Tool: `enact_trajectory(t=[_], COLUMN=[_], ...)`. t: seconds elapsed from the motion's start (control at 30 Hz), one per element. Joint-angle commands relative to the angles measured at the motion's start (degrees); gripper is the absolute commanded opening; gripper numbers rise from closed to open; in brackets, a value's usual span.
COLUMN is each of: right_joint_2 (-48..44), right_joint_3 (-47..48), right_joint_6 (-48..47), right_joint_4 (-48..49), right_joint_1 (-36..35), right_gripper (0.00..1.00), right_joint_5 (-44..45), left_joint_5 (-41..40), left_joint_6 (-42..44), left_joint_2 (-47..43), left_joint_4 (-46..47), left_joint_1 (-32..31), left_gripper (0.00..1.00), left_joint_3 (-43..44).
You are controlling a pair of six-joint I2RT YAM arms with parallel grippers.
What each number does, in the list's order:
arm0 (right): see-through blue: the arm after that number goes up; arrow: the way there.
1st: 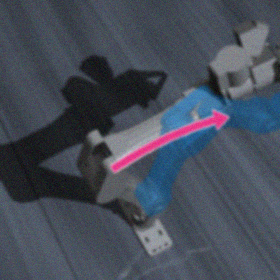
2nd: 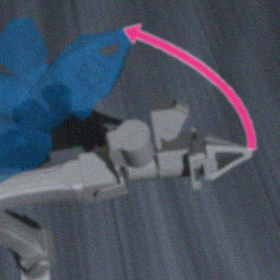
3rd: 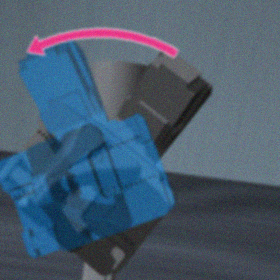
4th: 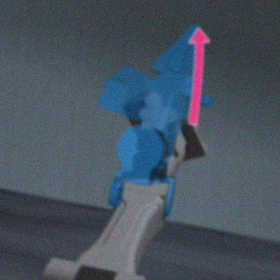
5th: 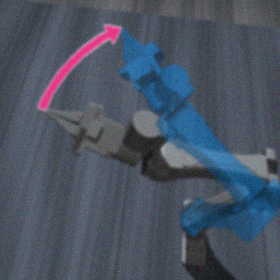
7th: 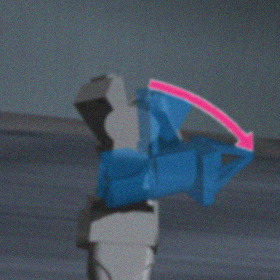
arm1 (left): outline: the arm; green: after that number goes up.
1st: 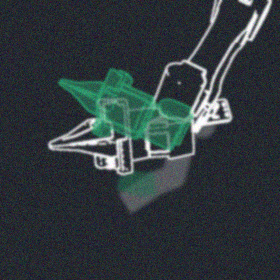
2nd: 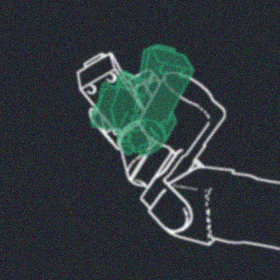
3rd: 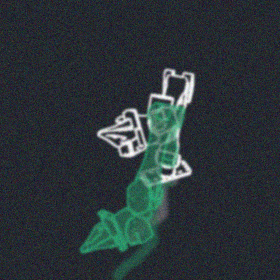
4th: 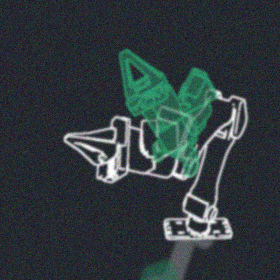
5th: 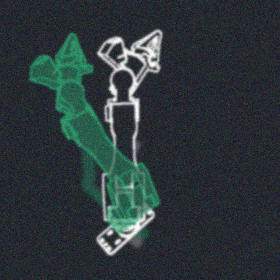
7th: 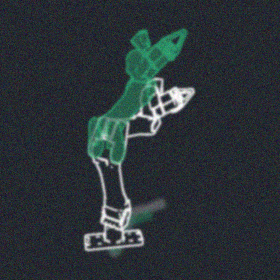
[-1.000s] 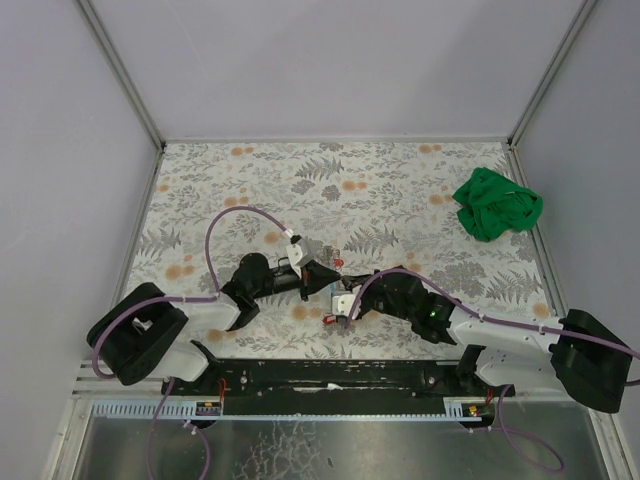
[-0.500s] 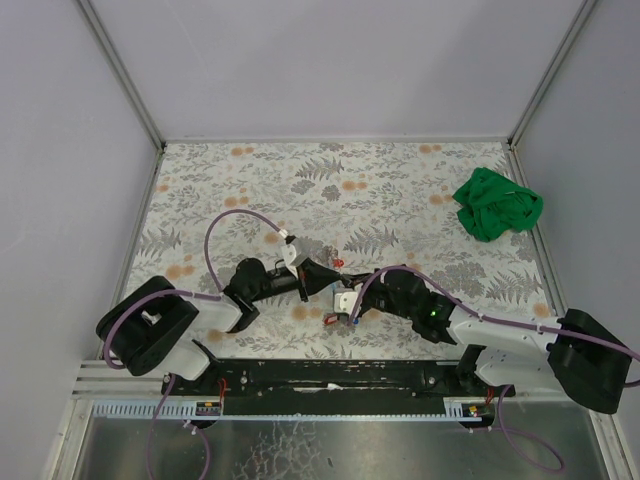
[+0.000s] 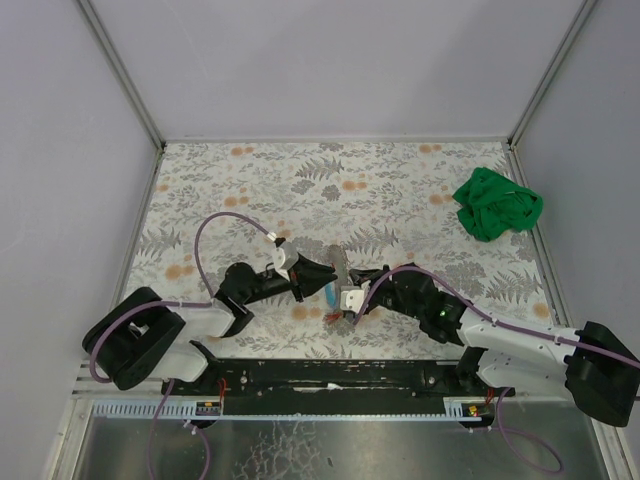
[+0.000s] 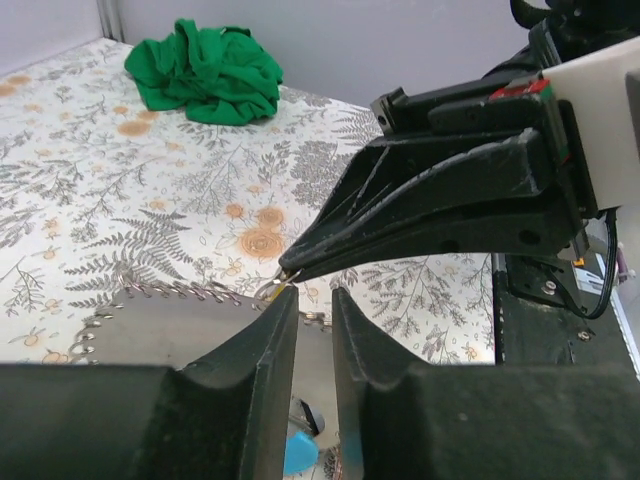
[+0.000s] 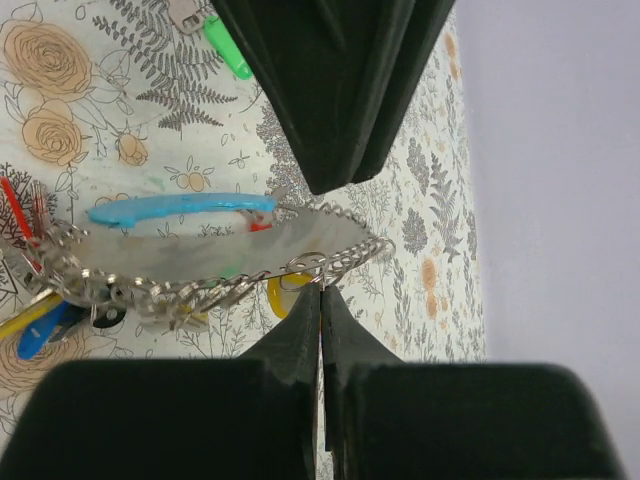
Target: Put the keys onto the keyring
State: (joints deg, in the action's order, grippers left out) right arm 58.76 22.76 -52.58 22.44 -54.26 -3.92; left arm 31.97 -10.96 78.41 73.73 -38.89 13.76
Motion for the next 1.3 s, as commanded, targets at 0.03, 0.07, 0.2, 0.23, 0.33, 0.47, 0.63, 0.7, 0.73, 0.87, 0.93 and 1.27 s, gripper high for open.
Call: enact_trajectory(t=[0.03, 0.07, 0.2, 0.23, 0.33, 0.47, 0.63, 0.7, 0.73, 0.87, 0.93, 1.27], right_joint_2=[-1.3, -1.3, -1.5, -1.3, -0.8, -0.9, -0.8, -0.8, -0.7, -0.7, -0.8, -0.4], right_joint_3=[5.4, 5.6, 6.3, 6.4, 7.2, 7.4, 7.9, 8.2, 8.4, 8.8, 9.0, 9.7], right_joint_6=[-3.9, -4.3, -6.5, -6.8, -7.4, -7.5, -8.3, -8.7, -8.8, -9.3, -9.4, -10.0], right_joint_4=[-2.6, -2.7, -3.7, -4.0, -5.5, -5.9, -7.0, -7.3, -7.4, -8.3, -8.6, -9.5], right_joint_1=[0.3, 0.4, 0.3, 0.4, 0.3, 0.3, 0.3, 0.4, 0.3, 0.3, 0.4, 0.4], right_gripper=[0.0, 0.0, 0.0, 0.0, 0.0, 0.0, 0.0, 0.0, 0.0, 0.0, 0.0, 0.0], right_joint_5=[-1.0, -1.5, -2.3, -1.8, -1.8, -3.5, -4.5, -4.9, -5.1, -5.5, -5.8, -7.2], left_joint_5=[0.7, 1.1, 1.5, 1.5, 2.3, 3.8, 7.1, 9.2, 10.2, 15.2, 16.5, 21.9], left_joint_6=[4.0, 4.4, 5.7, 5.9, 7.2, 9.9, 13.0, 14.8, 15.6, 18.6, 20.7, 24.3], left_joint_2=[-2.4, -2.3, -1.8, -1.7, -1.2, -0.2, 2.3, 3.4, 3.9, 4.7, 4.9, 7.7], left_joint_4=[-2.7, -3.8, -6.0, -6.0, -7.2, -10.5, -11.1, -11.8, -12.1, -14.1, -17.3, -21.5], left_joint_1=[0.4, 0.4, 0.5, 0.6, 0.8, 1.5, 2.8, 3.5, 4.0, 5.0, 5.1, 5.0], left_gripper=[0.22, 0.24, 0.27, 0.28, 0.29, 0.3, 0.31, 0.31, 0.31, 0.31, 0.31, 0.29], left_joint_3=[0.9, 1.5, 2.6, 2.6, 3.2, 5.3, 6.8, 7.5, 7.8, 9.1, 10.4, 14.6])
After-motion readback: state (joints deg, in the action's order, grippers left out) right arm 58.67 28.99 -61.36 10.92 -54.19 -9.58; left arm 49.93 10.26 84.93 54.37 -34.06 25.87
